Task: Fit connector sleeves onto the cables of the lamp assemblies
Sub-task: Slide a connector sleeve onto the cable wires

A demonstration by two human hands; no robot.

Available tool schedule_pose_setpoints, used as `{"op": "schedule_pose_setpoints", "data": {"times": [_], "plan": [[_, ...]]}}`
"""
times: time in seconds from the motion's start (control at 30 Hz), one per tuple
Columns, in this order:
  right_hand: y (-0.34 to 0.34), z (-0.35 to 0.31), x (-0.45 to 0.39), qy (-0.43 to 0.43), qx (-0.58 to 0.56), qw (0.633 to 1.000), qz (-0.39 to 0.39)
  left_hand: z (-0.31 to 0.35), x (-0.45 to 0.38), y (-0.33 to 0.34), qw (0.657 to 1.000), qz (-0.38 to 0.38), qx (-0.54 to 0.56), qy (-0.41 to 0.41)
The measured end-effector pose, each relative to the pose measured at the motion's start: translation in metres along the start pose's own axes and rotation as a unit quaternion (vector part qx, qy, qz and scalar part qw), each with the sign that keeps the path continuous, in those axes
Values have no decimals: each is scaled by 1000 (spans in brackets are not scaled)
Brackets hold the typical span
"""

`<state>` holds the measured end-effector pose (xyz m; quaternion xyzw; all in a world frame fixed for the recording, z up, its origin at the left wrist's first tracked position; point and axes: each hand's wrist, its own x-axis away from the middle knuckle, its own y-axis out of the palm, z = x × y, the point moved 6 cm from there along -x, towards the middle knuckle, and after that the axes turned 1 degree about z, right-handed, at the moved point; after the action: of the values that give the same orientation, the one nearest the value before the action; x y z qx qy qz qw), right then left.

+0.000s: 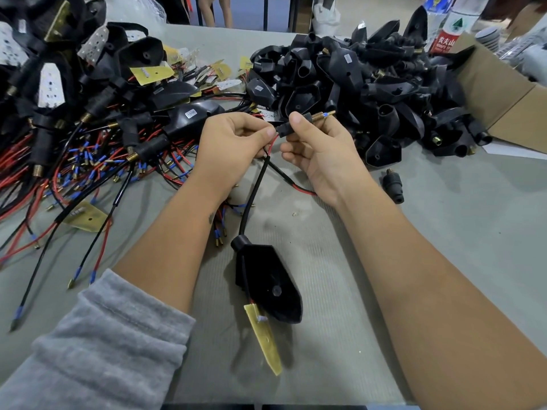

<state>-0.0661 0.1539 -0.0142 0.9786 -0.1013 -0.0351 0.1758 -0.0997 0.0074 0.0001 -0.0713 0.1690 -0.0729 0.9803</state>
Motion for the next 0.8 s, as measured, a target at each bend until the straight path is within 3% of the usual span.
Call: {"op": "schedule_pose_setpoints", "data": {"times": [0.33, 0.57, 0.8], "plan": [[9, -3, 1, -36, -9, 998, -57, -5, -2, -2, 996, 44, -50, -51], [0, -1, 0, -13, 16, 1000, 21, 0, 0, 1, 1000, 4, -8, -10], [-1, -1, 1, -15, 50, 998, 41, -1, -1, 0, 1000, 2, 7, -10]]}}
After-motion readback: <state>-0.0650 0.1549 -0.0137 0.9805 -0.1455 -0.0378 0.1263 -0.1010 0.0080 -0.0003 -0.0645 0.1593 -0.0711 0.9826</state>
